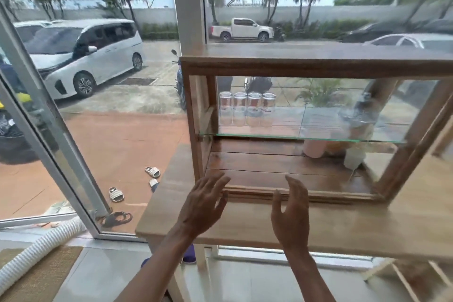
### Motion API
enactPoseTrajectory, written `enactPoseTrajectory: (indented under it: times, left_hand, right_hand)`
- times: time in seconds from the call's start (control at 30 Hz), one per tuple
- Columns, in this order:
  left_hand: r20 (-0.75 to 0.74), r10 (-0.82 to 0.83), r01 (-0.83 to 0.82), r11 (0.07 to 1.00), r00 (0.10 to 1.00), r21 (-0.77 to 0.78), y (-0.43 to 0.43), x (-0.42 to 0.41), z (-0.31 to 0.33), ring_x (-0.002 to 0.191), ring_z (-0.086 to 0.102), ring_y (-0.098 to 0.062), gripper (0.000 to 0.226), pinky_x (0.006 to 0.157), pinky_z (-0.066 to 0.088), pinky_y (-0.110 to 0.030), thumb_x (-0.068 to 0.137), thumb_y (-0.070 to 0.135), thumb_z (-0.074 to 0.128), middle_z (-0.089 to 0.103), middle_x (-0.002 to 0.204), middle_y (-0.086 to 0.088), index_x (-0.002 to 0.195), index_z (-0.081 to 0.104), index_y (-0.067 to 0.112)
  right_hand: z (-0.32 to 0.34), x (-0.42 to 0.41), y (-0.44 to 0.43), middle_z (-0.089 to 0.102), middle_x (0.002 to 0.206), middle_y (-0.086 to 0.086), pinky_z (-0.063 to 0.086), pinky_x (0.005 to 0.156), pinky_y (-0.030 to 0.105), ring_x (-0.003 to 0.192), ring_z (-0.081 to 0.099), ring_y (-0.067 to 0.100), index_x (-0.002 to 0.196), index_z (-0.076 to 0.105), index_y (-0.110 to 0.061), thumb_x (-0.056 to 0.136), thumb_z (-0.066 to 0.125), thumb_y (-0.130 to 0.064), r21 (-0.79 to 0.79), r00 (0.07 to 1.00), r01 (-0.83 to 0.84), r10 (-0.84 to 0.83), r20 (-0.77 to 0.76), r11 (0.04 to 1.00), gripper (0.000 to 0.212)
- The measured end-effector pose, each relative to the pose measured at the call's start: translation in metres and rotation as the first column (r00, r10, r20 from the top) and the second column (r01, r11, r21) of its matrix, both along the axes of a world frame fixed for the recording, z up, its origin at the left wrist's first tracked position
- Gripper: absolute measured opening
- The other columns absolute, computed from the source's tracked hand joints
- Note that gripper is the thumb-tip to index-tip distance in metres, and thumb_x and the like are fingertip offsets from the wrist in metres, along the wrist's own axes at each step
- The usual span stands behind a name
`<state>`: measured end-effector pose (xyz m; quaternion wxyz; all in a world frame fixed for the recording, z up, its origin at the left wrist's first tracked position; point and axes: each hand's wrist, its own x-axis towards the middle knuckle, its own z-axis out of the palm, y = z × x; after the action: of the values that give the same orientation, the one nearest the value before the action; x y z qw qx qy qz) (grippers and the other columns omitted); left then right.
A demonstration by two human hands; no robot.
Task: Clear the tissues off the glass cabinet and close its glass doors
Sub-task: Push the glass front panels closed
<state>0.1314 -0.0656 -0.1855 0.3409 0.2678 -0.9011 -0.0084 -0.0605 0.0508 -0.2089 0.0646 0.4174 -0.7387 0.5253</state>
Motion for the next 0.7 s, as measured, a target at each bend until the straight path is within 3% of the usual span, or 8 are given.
enactPoseTrajectory:
  times: [0.07, 0.23, 0.4, 0.53, 0.7]
  left_hand:
    - [0.007, -0.07, 0.07, 0.995, 0.998, -0.072, -0.011, -0.019, 0.012, 0.128, 0.05, -0.024, 0.039, 0.103, 0.047, -0.04, 0.096, 0.023, 0.054, 0.051, 0.142, -0.009, 0.134, 0.052, 0.014]
    - [0.054, -0.148, 0.157, 0.957, 0.988, -0.244, -0.028, -0.049, 0.041, 0.149, 0.021, -0.023, 0.06, 0.119, 0.026, -0.043, 0.095, 0.018, 0.057, 0.026, 0.16, -0.012, 0.15, 0.034, 0.013]
    - [0.186, -0.096, 0.17, 0.883, 0.978, -0.437, -0.037, -0.078, 0.058, 0.151, 0.012, -0.026, 0.07, 0.123, 0.009, -0.038, 0.097, 0.028, 0.058, 0.016, 0.162, -0.014, 0.154, 0.023, 0.01]
    - [0.238, -0.049, 0.158, 0.871, 0.97, -0.466, -0.044, -0.101, 0.058, 0.151, 0.008, -0.025, 0.082, 0.123, 0.011, -0.039, 0.092, 0.034, 0.064, 0.012, 0.163, -0.014, 0.155, 0.017, 0.009]
    - [0.261, 0.032, 0.106, 0.86, 0.965, -0.499, -0.052, -0.111, 0.056, 0.151, 0.005, -0.025, 0.083, 0.121, 0.014, -0.041, 0.094, 0.039, 0.061, 0.008, 0.164, -0.013, 0.155, 0.014, 0.008]
  right_hand:
    - [0.002, -0.012, -0.005, 0.046, 0.142, 0.014, 0.027, 0.105, 0.017, 0.133, 0.044, 0.03, 0.139, 0.047, -0.011, 0.096, 0.044, -0.037, -0.035, 0.998, 0.057, -0.057, 0.019, 0.998, 0.05]
    - [0.01, -0.038, -0.021, 0.031, 0.151, 0.021, 0.045, 0.101, 0.05, 0.141, 0.032, 0.036, 0.15, 0.031, -0.011, 0.096, 0.047, -0.038, -0.101, 0.974, 0.224, -0.219, 0.061, 0.969, 0.062]
    - [0.019, -0.053, -0.031, 0.017, 0.161, 0.021, 0.033, 0.111, 0.046, 0.149, 0.018, 0.032, 0.158, 0.016, -0.017, 0.095, 0.049, -0.04, -0.126, 0.946, 0.319, -0.306, 0.108, 0.939, 0.074]
    - [0.019, -0.061, -0.041, 0.012, 0.163, 0.02, 0.033, 0.111, 0.046, 0.15, 0.015, 0.032, 0.159, 0.014, -0.018, 0.094, 0.049, -0.042, -0.107, 0.941, 0.333, -0.322, 0.107, 0.937, 0.077]
    - [0.015, -0.061, -0.048, 0.006, 0.166, 0.016, 0.02, 0.112, 0.031, 0.152, 0.012, 0.031, 0.159, 0.011, -0.019, 0.095, 0.049, -0.041, -0.112, 0.933, 0.353, -0.341, 0.111, 0.929, 0.077]
